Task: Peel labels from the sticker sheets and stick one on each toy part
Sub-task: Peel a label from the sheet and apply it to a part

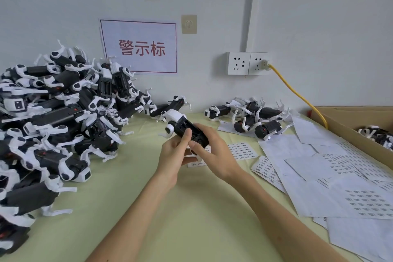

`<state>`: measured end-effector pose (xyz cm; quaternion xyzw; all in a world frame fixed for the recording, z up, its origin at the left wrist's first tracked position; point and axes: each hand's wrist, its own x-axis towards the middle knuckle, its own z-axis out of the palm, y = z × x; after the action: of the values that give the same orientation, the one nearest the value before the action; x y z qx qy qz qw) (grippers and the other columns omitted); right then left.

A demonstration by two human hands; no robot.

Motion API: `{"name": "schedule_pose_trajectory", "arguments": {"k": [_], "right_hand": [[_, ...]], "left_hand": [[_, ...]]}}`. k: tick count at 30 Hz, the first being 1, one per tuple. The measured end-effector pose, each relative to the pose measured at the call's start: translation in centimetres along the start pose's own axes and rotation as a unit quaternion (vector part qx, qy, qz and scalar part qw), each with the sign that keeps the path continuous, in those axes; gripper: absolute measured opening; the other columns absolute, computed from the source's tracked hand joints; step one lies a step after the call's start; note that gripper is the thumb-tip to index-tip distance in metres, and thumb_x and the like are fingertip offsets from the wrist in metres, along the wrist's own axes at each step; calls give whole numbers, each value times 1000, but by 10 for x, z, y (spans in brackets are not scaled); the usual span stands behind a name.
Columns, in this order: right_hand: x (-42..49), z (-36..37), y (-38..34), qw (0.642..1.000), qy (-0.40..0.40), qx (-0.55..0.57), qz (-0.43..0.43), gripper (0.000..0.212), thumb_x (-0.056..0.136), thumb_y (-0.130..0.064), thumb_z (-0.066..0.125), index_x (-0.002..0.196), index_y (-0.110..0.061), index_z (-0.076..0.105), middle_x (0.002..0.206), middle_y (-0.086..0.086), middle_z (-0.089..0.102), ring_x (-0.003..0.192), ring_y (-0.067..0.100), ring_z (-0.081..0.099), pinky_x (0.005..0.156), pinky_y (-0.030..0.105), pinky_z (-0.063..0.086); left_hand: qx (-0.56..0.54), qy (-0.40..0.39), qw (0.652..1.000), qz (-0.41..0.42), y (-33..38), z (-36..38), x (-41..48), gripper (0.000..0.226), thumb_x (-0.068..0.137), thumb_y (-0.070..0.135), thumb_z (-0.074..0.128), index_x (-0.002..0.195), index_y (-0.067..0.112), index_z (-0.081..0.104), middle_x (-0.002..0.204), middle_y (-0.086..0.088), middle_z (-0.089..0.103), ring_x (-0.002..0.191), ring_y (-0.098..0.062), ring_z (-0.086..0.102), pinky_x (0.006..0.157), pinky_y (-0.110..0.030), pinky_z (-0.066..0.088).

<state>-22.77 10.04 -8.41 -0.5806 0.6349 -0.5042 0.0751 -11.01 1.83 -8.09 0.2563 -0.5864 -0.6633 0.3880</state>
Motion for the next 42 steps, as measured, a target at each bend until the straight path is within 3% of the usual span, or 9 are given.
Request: {"name": "schedule_pose_trajectory", "arguments": {"k": [4, 10, 15, 20, 23, 29, 36, 40, 42], "right_hand": [[-1, 2, -1, 999, 9, -36, -11, 45, 96, -45, 54, 139, -29, 50, 116, -10, 53, 100, 3, 56, 87, 20, 45], [-1, 1, -3, 999, 29, -40, -15, 42, 92, -46, 63, 131, -34, 57, 107, -11, 54, 91, 0, 57, 78, 11, 41], [1, 1, -5, 998, 48, -35, 7, 48, 82, -62, 57, 121, -33, 62, 103, -16, 57, 89, -3, 57, 74, 15, 40], [-1, 6, 0, 1000, 13, -8, 20, 36, 92, -44, 62, 126, -33, 55, 117, -9, 60, 95, 5, 60, 83, 29, 52], [0, 5, 0, 1000, 19, 13, 18, 36, 96, -36, 58, 132, -33, 56, 121, -8, 59, 100, 1, 59, 84, 23, 48], [-1, 5, -4, 1000, 12, 17, -13, 46, 99, -35, 53, 145, -38, 52, 116, -13, 52, 99, 2, 58, 82, 11, 45], [-1, 2, -5, 999, 33, 29, -11, 43, 103, -27, 53, 145, -40, 54, 134, -11, 48, 107, 7, 62, 93, 23, 49], [1, 3, -6, 994, 92, 52, 16, 31, 103, -25, 56, 131, -32, 69, 136, -6, 51, 114, 17, 60, 74, 8, 48], [1, 2, -7, 993, 103, 58, 11, 30, 103, -25, 56, 129, -30, 71, 140, -7, 51, 123, 16, 56, 76, 8, 49]], "left_hand": [[3, 1, 1000, -14, 0, -1, 5, 50, 103, 58, 43, 115, 21, 74, 104, -2, 78, 90, -22, 73, 66, -35, 59], [-79, -30, 993, -88, 1, -7, 7, 68, 103, 67, 28, 135, 20, 65, 129, -5, 71, 107, -24, 68, 72, -37, 54], [-108, -87, 982, -125, 0, -7, 8, 71, 102, 68, 27, 130, 15, 66, 106, -4, 74, 76, -18, 71, 59, -34, 57], [-66, -105, 984, -125, -4, -10, 11, 73, 104, 67, 20, 129, 17, 68, 117, -8, 75, 96, -18, 73, 63, -30, 58], [-73, -99, 987, -107, -2, -13, 12, 72, 106, 63, 17, 137, 17, 63, 127, -9, 72, 110, -24, 68, 69, -34, 57], [-107, -119, 983, -93, 1, -14, 10, 69, 105, 65, 14, 143, 27, 57, 133, -8, 68, 113, -22, 68, 78, -36, 52], [-136, -182, 971, -74, 0, -11, 8, 68, 104, 64, 17, 125, 32, 73, 110, -5, 72, 94, -19, 68, 71, -32, 51], [-149, -215, 962, -84, -2, -7, 7, 60, 107, 56, 25, 133, 17, 63, 112, -7, 69, 97, -21, 63, 87, -40, 47], [-145, -225, 960, -80, -2, -6, 6, 50, 110, 48, 28, 131, 20, 63, 114, -7, 68, 98, -20, 62, 90, -40, 47]]}}
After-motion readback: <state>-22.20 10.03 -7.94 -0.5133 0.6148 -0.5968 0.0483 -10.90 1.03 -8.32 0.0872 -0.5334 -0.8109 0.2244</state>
